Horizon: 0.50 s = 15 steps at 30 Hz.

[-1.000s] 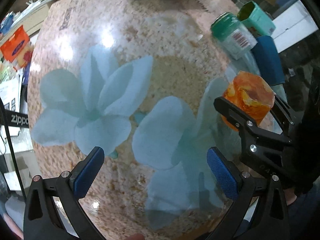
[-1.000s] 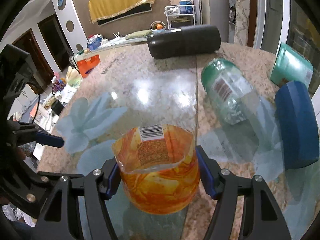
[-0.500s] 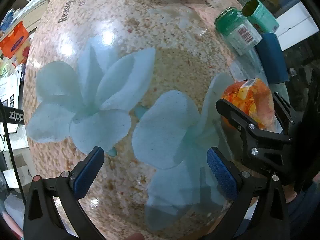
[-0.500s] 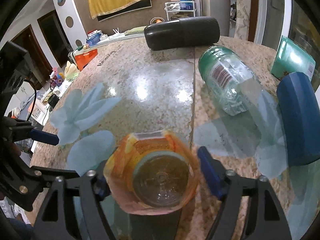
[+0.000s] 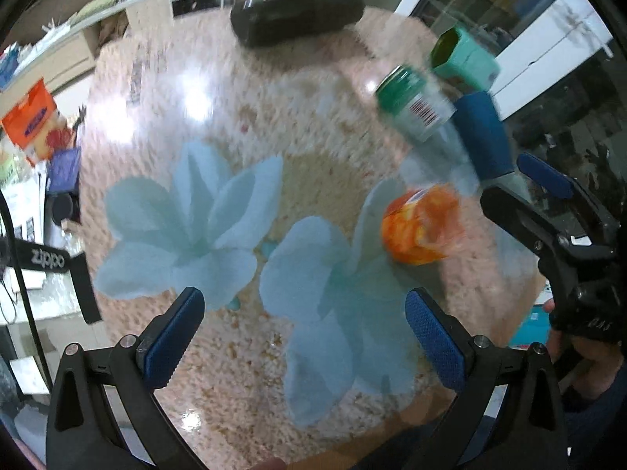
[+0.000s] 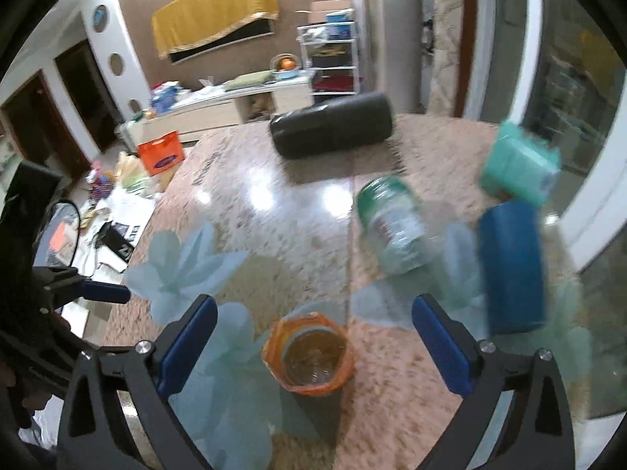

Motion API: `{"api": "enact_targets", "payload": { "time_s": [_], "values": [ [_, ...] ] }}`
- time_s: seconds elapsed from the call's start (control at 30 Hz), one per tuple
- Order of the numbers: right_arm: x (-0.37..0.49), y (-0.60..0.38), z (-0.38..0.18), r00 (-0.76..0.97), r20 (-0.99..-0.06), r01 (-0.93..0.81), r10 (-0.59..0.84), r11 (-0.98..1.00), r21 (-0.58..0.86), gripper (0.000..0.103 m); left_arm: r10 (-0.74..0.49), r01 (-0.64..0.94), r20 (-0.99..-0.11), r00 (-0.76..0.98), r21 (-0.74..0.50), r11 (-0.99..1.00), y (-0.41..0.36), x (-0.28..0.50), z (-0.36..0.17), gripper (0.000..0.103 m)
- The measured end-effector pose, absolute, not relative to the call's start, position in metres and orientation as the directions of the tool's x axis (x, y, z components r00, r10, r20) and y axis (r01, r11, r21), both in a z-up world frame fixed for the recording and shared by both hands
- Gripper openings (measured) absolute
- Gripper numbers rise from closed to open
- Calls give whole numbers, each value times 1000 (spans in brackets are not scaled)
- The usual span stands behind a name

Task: Flip cup upright

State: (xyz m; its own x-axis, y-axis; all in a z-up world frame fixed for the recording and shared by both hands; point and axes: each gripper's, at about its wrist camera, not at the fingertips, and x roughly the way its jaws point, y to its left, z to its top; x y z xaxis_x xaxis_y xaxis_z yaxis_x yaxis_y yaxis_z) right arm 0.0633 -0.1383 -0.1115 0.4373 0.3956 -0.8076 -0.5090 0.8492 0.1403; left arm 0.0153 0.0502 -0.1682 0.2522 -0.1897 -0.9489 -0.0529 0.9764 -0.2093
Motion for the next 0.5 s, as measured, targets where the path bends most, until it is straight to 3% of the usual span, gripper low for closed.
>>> {"api": "enact_targets", "payload": {
  "time_s": [0.17, 0.5],
  "values": [
    [55, -148, -63, 500, -821, -411, 274, 910, 53, 100, -107, -32, -927, 360, -127, 991, 42, 15, -115, 103],
    [20, -168, -25, 489, -846, -273, 211, 958, 81, 102, -81, 32, -865, 496, -75, 997, 31, 4, -51, 103]
  ]
}}
